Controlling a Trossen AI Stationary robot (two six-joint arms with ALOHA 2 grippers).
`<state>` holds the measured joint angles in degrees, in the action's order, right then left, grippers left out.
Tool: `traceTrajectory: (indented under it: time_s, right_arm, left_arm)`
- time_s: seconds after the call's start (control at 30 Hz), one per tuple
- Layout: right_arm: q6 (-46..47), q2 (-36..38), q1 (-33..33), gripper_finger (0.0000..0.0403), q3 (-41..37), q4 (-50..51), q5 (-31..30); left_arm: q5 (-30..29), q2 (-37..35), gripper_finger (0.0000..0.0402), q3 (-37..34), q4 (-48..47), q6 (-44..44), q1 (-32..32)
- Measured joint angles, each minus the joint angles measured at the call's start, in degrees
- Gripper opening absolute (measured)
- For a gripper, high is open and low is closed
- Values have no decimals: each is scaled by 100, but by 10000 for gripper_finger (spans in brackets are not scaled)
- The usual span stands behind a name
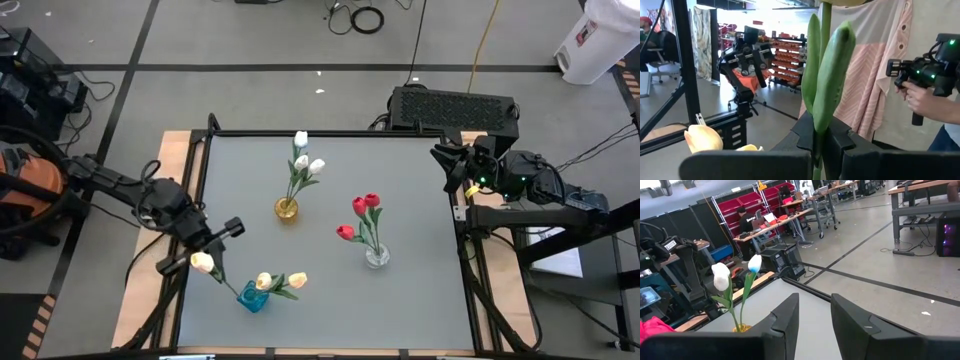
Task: Sort flowers into vase by color
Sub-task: Put the yellow tulip into the blue vase
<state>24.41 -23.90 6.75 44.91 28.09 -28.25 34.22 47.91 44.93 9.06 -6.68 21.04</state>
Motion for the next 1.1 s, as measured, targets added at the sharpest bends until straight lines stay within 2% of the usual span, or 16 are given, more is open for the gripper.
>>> traceTrajectory:
  time_s: [0.67, 1.1]
  right_arm:
    - [-1, 0, 0, 105, 0, -1, 0]
    - [1, 0, -1, 105, 0, -2, 0]
  left_arm:
    - [-70, 519, 15, 0, -5, 319, -44]
    - [-72, 613, 15, 0, -121, 462, -55]
